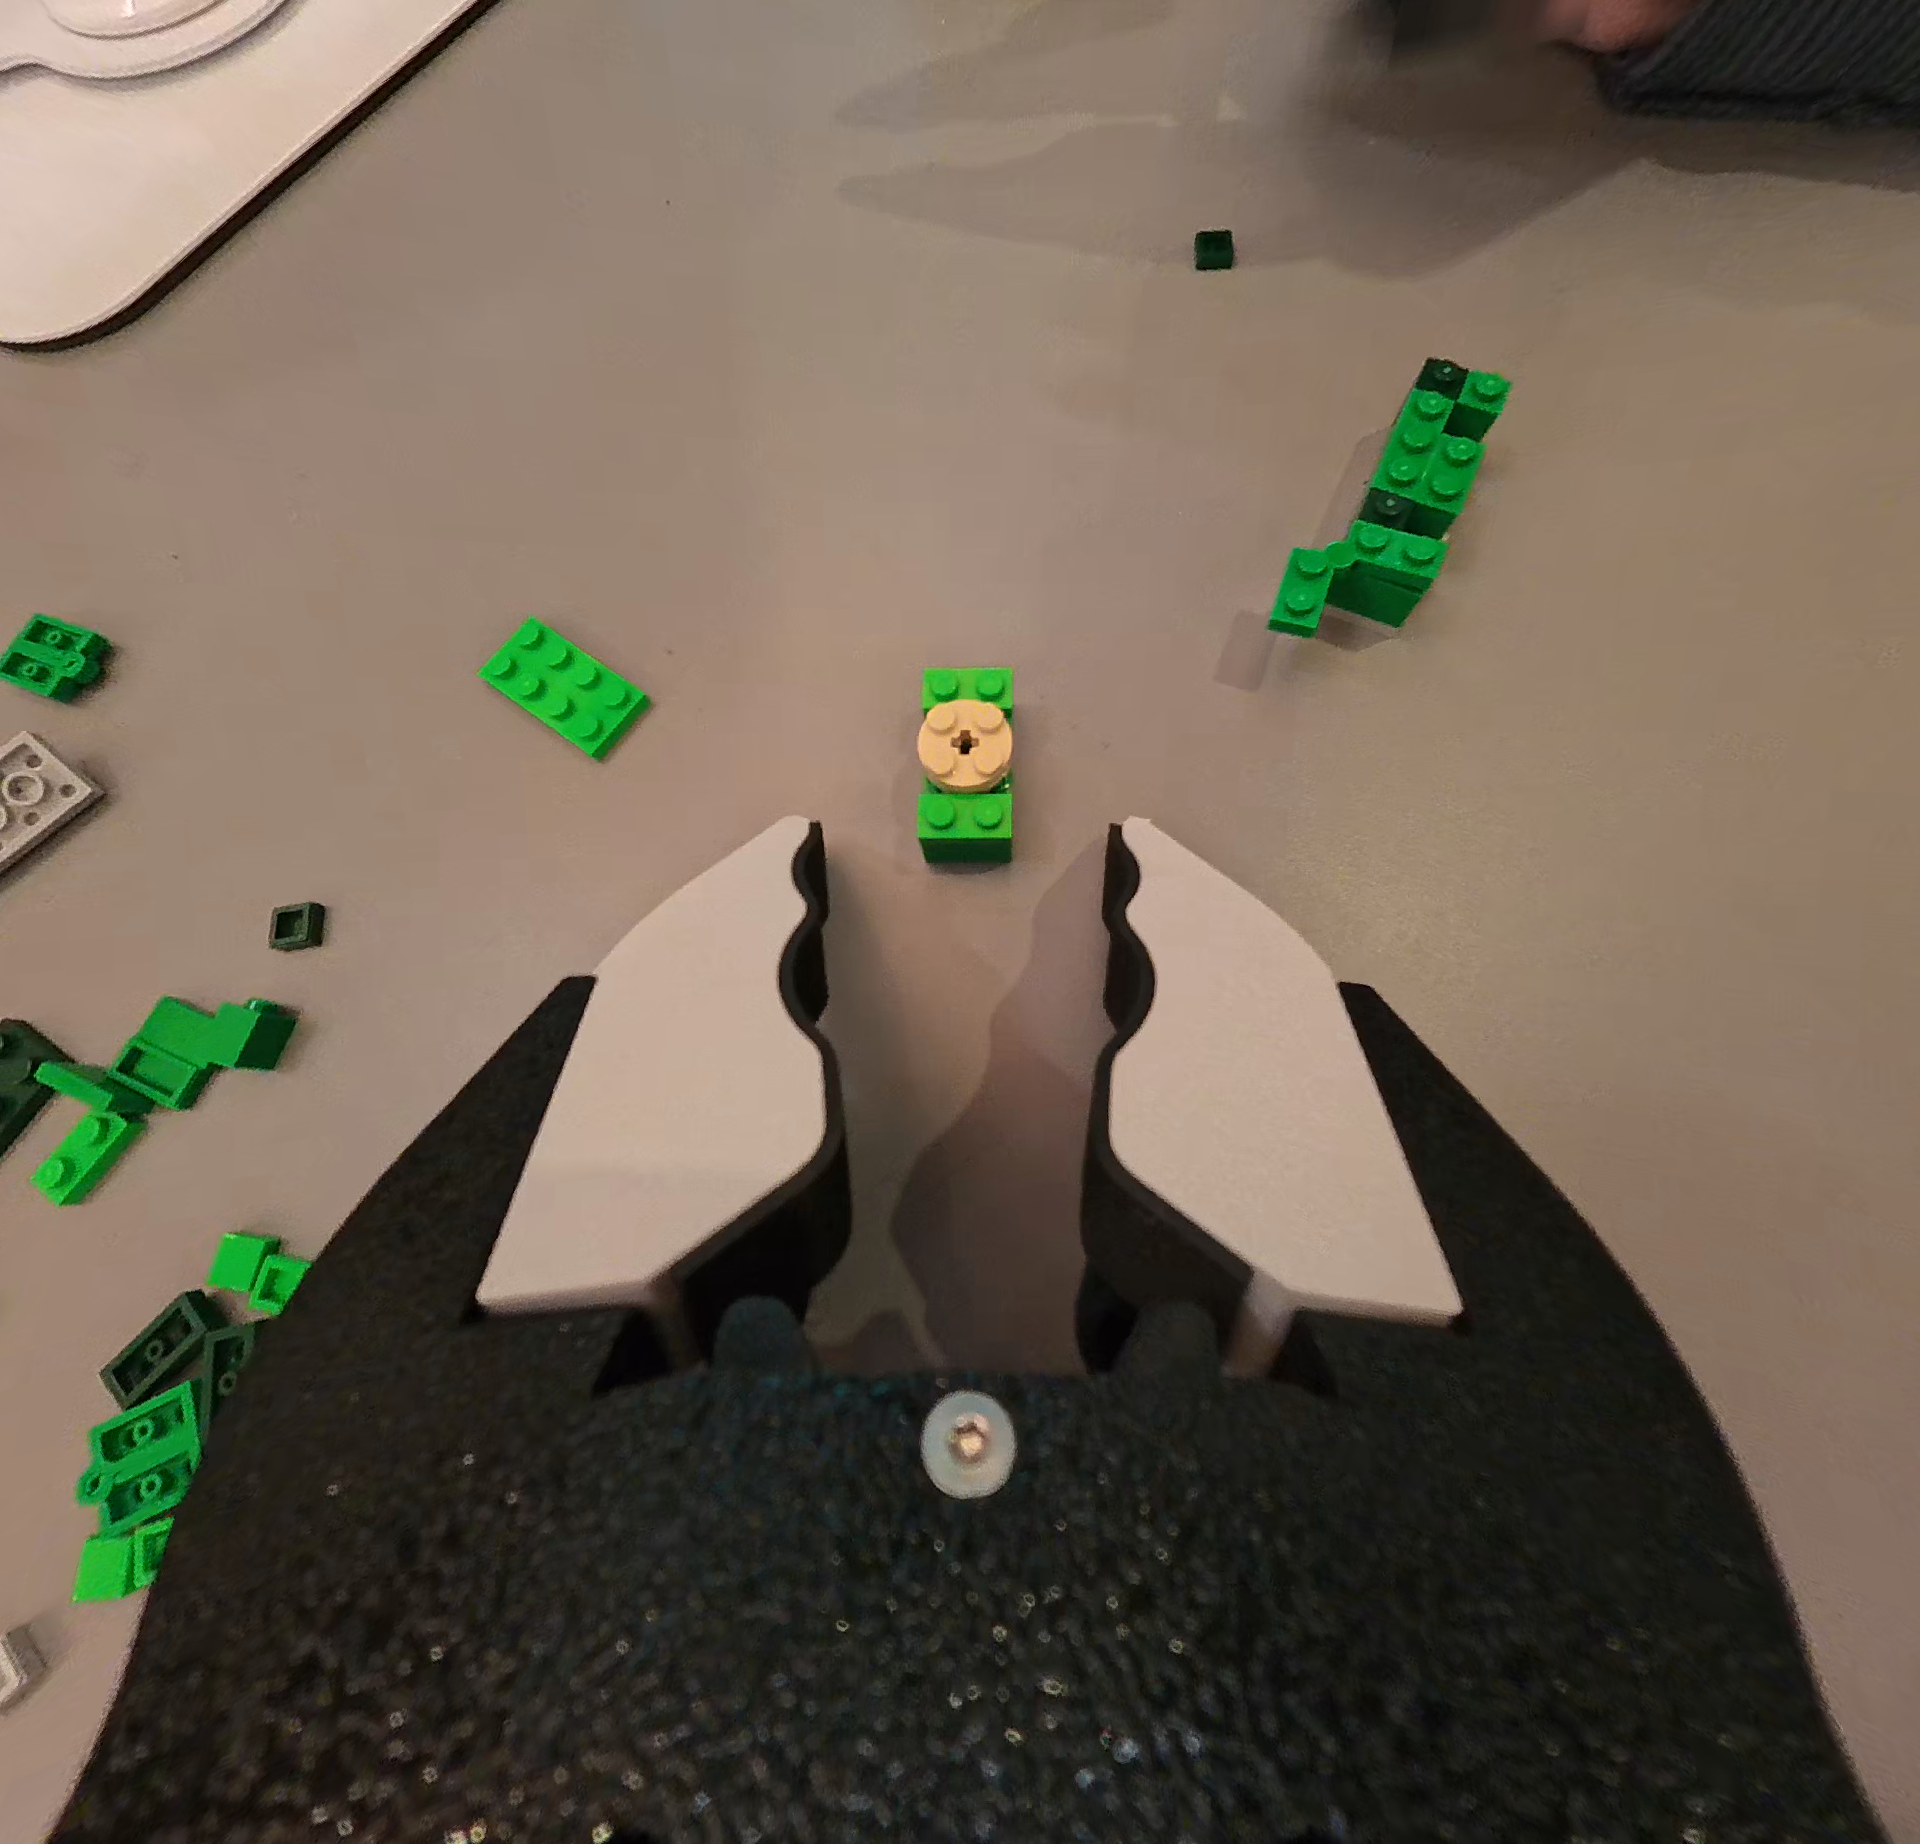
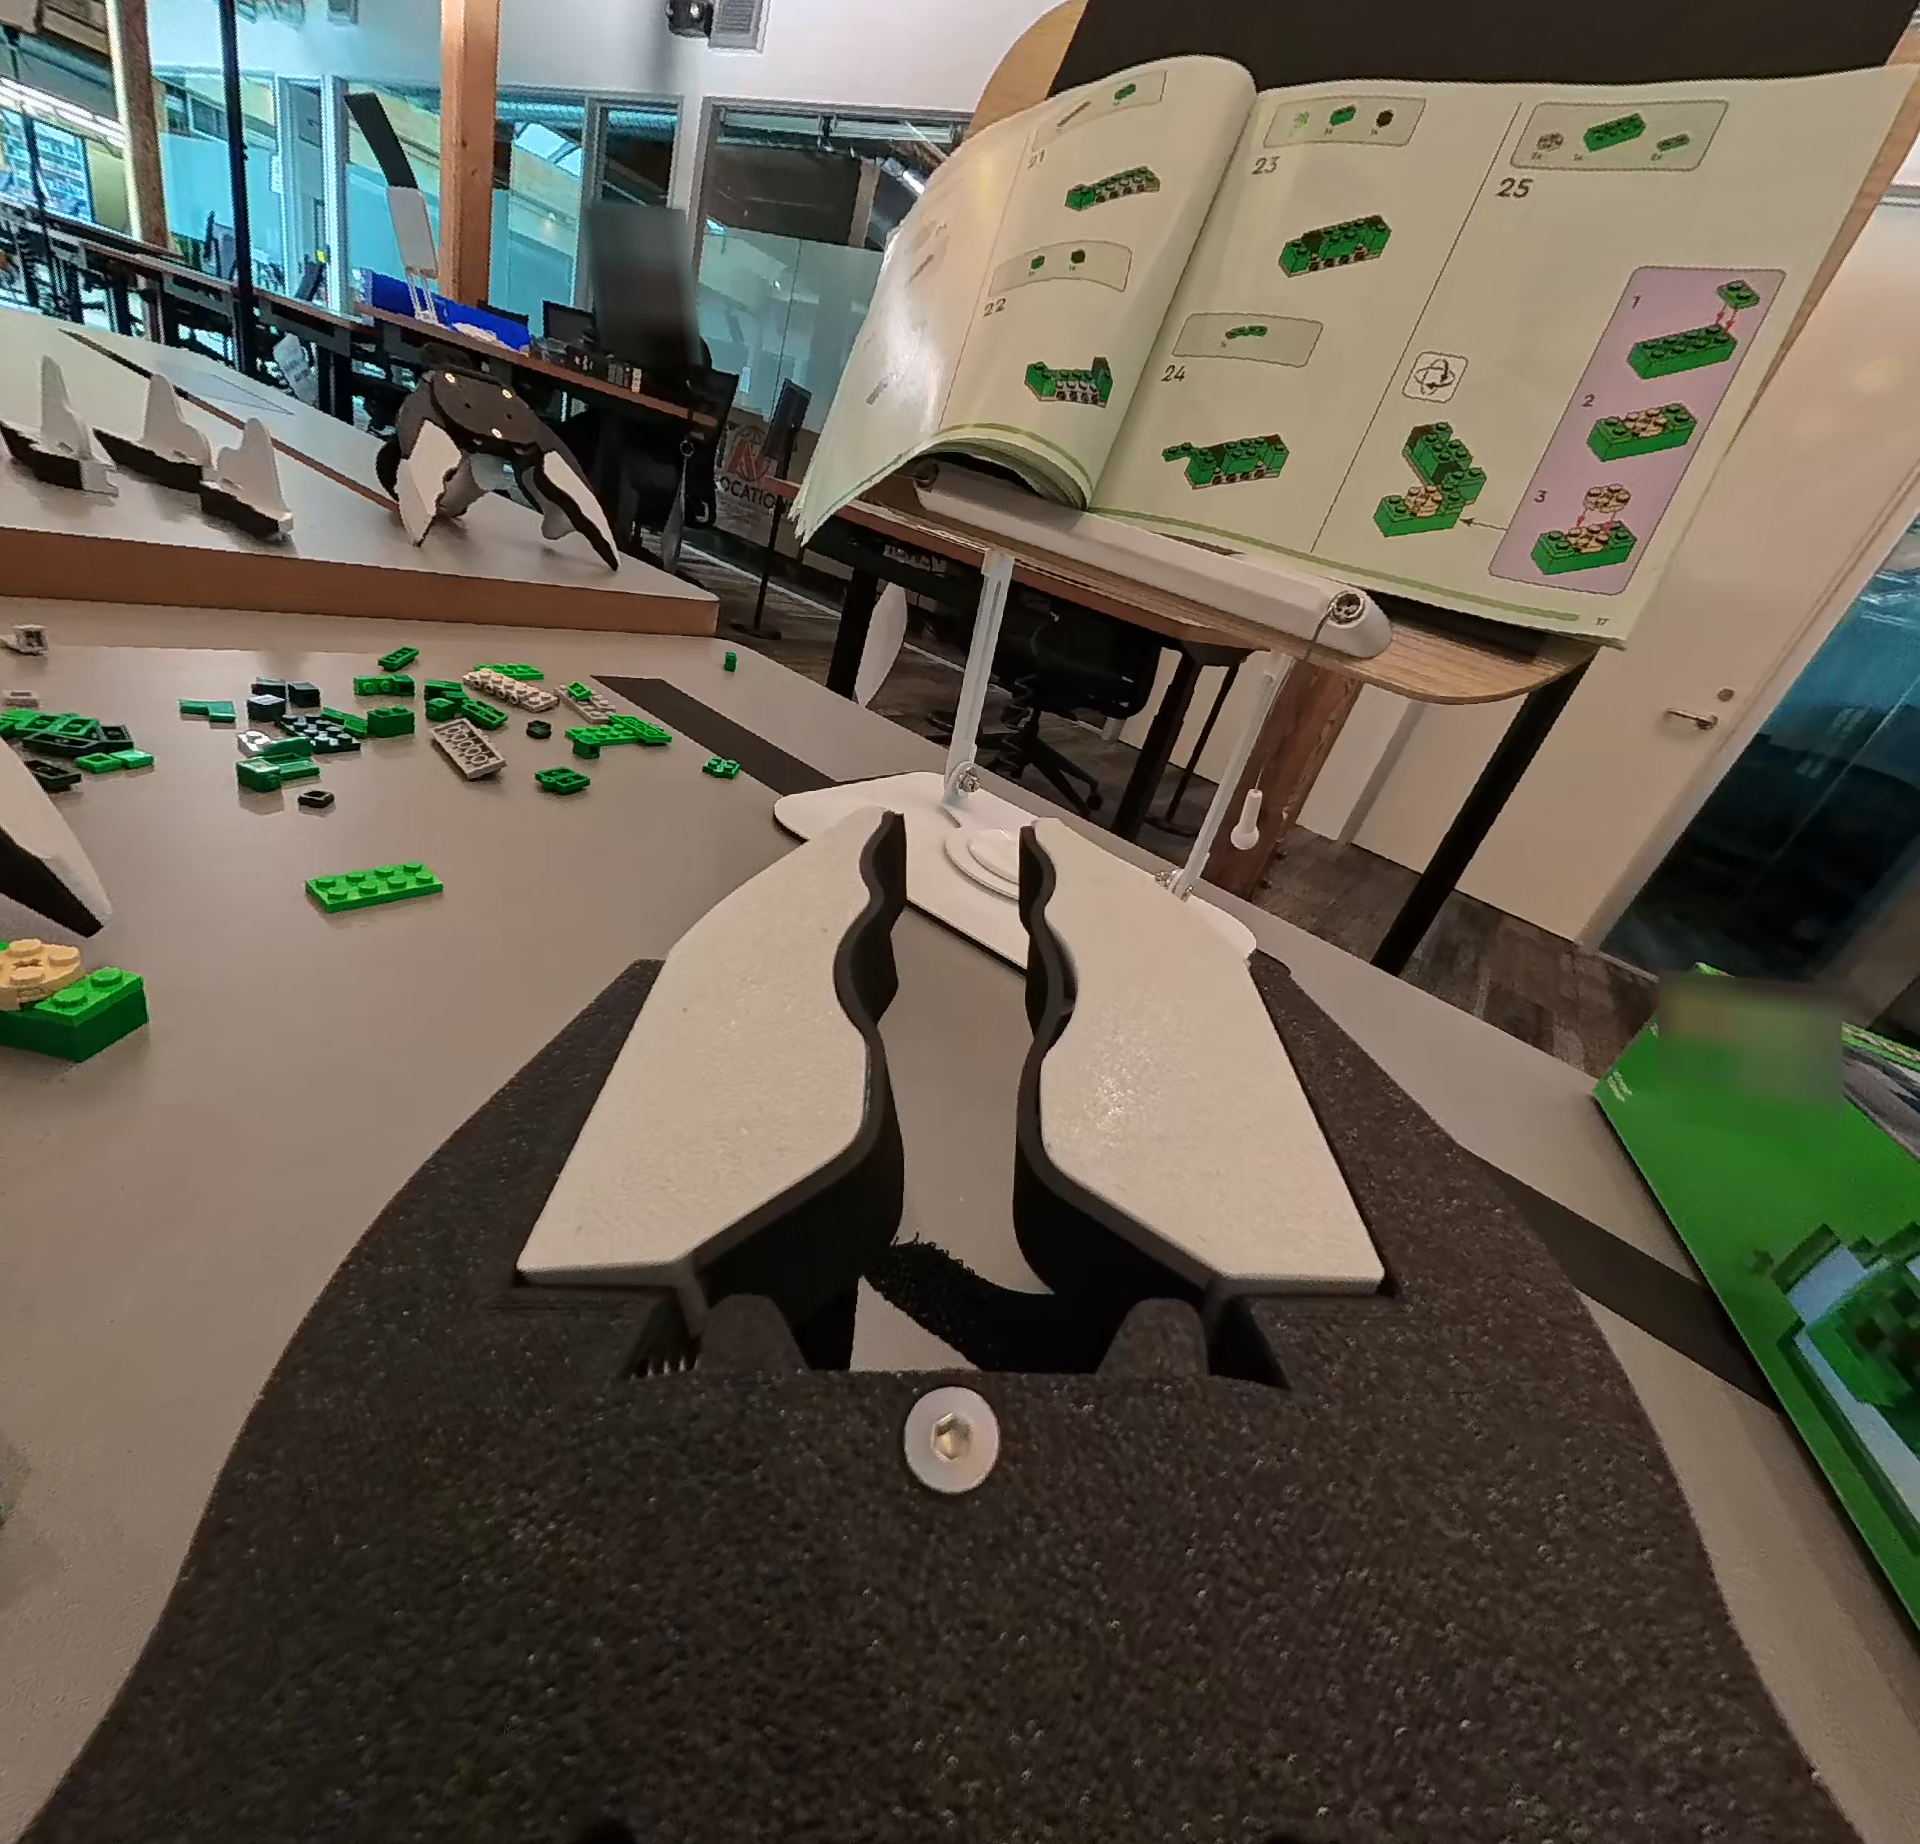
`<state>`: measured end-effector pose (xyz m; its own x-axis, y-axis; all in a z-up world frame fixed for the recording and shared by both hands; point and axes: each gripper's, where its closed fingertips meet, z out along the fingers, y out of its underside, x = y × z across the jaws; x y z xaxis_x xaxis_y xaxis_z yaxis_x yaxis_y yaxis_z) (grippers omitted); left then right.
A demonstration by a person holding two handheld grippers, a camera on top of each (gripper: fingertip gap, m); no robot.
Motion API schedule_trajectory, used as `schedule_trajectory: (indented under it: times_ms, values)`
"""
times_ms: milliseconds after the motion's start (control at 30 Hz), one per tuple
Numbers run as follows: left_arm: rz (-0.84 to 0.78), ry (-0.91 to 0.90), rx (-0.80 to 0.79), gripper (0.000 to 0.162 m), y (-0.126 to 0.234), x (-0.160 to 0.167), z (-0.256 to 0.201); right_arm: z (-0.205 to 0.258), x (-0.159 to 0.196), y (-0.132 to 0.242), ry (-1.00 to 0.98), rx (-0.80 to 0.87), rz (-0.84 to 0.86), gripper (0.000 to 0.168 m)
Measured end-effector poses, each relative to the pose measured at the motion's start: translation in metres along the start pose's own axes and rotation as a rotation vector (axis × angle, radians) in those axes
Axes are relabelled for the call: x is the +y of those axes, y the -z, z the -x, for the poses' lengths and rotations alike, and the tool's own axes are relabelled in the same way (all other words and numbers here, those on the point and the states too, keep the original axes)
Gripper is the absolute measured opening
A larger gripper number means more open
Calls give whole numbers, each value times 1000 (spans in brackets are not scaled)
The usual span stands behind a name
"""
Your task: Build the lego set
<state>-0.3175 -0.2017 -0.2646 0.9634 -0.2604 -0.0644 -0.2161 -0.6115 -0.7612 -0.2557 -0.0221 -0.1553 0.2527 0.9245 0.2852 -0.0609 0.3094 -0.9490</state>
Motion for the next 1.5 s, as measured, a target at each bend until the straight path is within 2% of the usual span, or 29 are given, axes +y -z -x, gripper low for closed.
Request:
schedule_trajectory:
  times_ms: [800, 967, 1267, 1367, 1500]
  values:
    - [2, 8, -1, 49, 0, 0, -1, 2, -1, 0, -8, -17, -9, 20]
    - [2, 14, -7, 51, 0, 0, 0, 21, -26, 15, -81, -162, -163, 24]
    - [-1, 3, -29, 46, 0, 0, 2, 90, -38, 57, -113, -595, -158, 34]
    - [-2, -9, -24, 41, 0, 0, 0, 108, -34, 68, -79, -701, -115, 37]
    - [-1, -9, -12, 39, 0, 0, -1, 137, -15, 78, -30, -908, 49, 41]
